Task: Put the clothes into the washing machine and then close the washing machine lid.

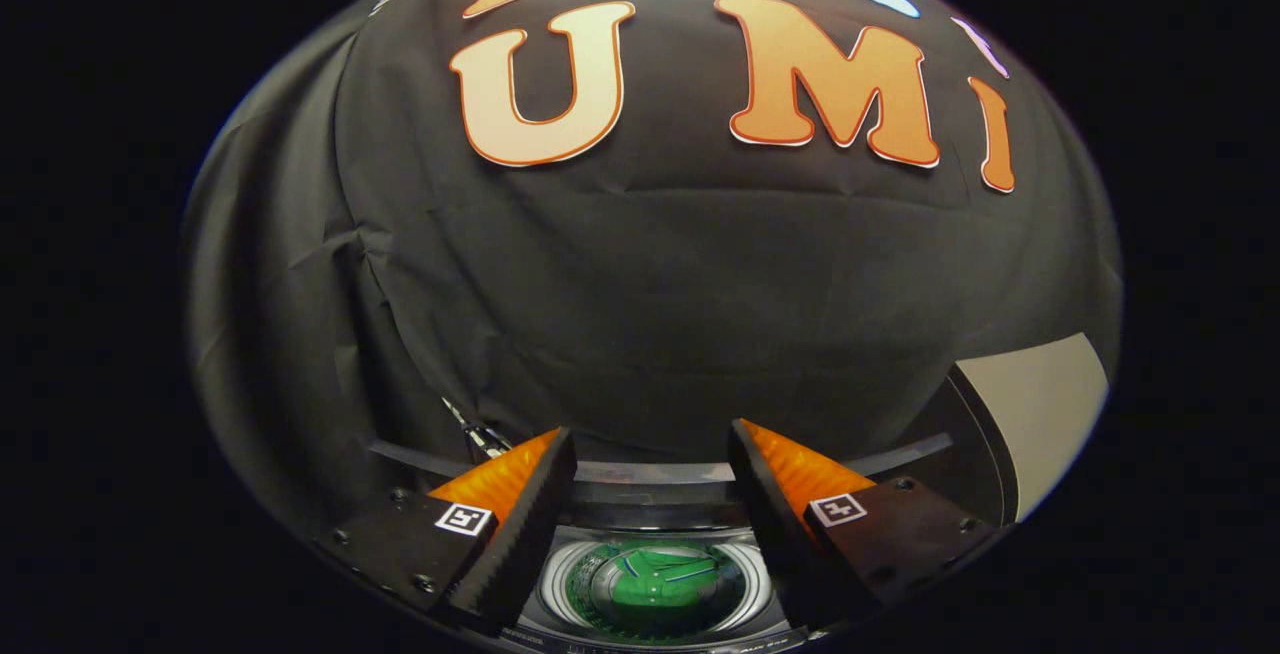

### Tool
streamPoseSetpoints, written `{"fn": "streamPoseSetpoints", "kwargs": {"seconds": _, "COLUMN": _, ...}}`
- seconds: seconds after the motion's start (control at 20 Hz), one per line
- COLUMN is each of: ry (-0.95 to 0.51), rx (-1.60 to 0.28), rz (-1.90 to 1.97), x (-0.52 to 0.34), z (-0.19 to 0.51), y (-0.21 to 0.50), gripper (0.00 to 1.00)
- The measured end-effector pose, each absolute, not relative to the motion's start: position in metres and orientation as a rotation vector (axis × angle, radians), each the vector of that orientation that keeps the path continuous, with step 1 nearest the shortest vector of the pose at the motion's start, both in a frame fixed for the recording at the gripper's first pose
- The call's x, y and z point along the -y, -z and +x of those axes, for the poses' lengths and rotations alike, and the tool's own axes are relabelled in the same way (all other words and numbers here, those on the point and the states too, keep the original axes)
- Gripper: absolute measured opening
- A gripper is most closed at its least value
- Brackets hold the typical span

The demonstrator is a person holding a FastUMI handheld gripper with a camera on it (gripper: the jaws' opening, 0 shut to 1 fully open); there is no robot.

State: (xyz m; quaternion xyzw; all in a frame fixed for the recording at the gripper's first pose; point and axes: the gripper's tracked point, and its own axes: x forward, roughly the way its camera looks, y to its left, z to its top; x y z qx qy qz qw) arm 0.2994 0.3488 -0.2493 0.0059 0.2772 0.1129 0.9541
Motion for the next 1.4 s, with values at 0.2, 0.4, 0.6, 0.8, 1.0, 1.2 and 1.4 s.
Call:
{"fn": "streamPoseSetpoints", "kwargs": {"seconds": 0.2, "ry": -0.228, "rx": -0.548, "rz": 0.007, "x": -0.348, "z": 0.282, "y": 0.255, "gripper": 0.99}}
{"fn": "streamPoseSetpoints", "kwargs": {"seconds": 0.4, "ry": -0.227, "rx": -0.52, "rz": 0.013, "x": -0.346, "z": 0.274, "y": 0.256, "gripper": 0.99}}
{"fn": "streamPoseSetpoints", "kwargs": {"seconds": 0.6, "ry": -0.225, "rx": -0.506, "rz": 0.006, "x": -0.347, "z": 0.267, "y": 0.257, "gripper": 0.99}}
{"fn": "streamPoseSetpoints", "kwargs": {"seconds": 0.8, "ry": -0.221, "rx": -0.499, "rz": 0.002, "x": -0.346, "z": 0.261, "y": 0.26, "gripper": 0.99}}
{"fn": "streamPoseSetpoints", "kwargs": {"seconds": 1.0, "ry": -0.223, "rx": -0.5, "rz": 0.005, "x": -0.346, "z": 0.253, "y": 0.265, "gripper": 0.99}}
{"fn": "streamPoseSetpoints", "kwargs": {"seconds": 1.2, "ry": -0.228, "rx": -0.505, "rz": 0.011, "x": -0.347, "z": 0.243, "y": 0.275, "gripper": 0.99}}
{"fn": "streamPoseSetpoints", "kwargs": {"seconds": 1.4, "ry": -0.227, "rx": -0.594, "rz": 0.021, "x": -0.348, "z": 0.228, "y": 0.31, "gripper": 0.99}}
